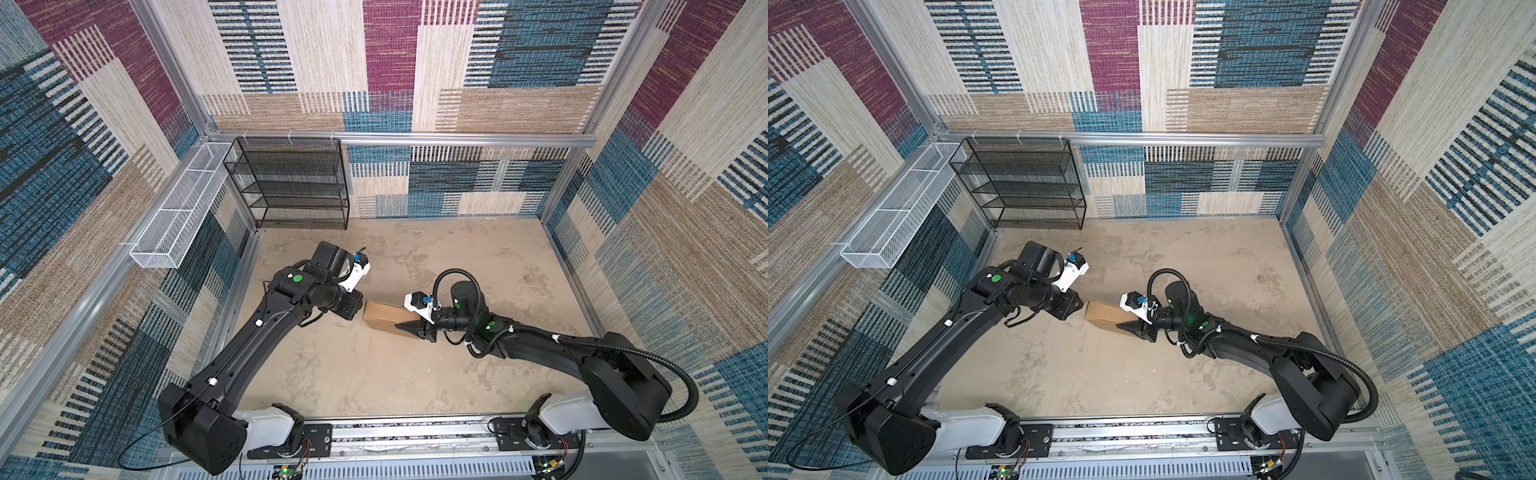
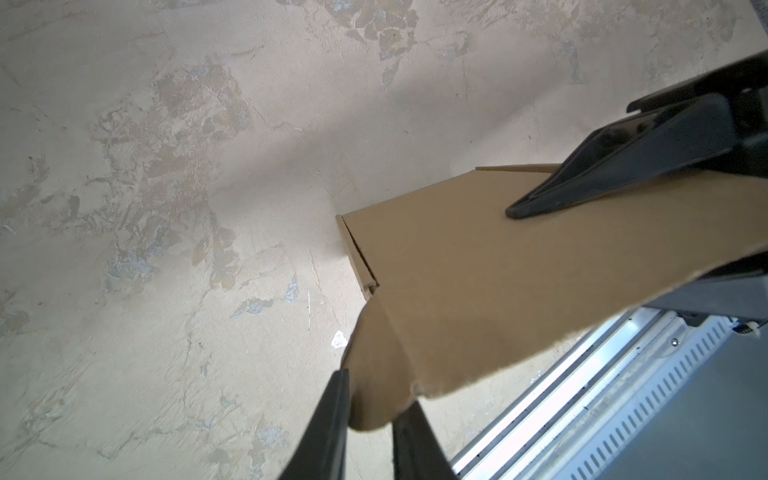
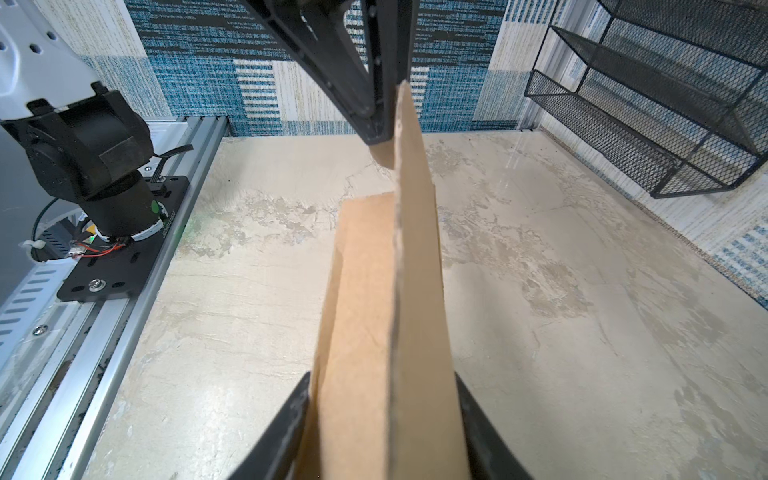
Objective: Fold the paper box
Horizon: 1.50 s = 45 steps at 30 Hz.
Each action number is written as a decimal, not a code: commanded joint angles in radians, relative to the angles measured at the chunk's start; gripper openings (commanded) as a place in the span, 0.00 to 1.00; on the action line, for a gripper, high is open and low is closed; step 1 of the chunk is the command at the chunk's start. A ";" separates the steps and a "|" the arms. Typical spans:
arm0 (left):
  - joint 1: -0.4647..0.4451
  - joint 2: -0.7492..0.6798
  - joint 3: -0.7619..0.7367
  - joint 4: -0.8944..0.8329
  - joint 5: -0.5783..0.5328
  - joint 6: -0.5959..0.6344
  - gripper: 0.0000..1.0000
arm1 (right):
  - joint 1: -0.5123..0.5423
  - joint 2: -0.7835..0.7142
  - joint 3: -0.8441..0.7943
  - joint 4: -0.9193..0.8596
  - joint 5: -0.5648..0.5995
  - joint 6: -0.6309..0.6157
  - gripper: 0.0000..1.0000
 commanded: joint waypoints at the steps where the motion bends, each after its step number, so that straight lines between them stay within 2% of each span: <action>1: -0.001 0.001 0.000 0.018 0.038 -0.027 0.14 | 0.001 0.001 0.012 0.016 0.013 -0.010 0.39; 7: -0.008 -0.003 -0.012 0.019 0.046 -0.050 0.13 | 0.001 0.000 0.012 0.016 0.024 -0.012 0.39; 21: -0.036 -0.006 -0.042 0.047 0.059 -0.108 0.19 | 0.001 0.006 0.017 0.011 0.024 -0.013 0.38; 45: -0.049 -0.022 -0.081 0.083 -0.029 -0.129 0.14 | 0.001 0.001 0.020 0.016 0.018 -0.006 0.38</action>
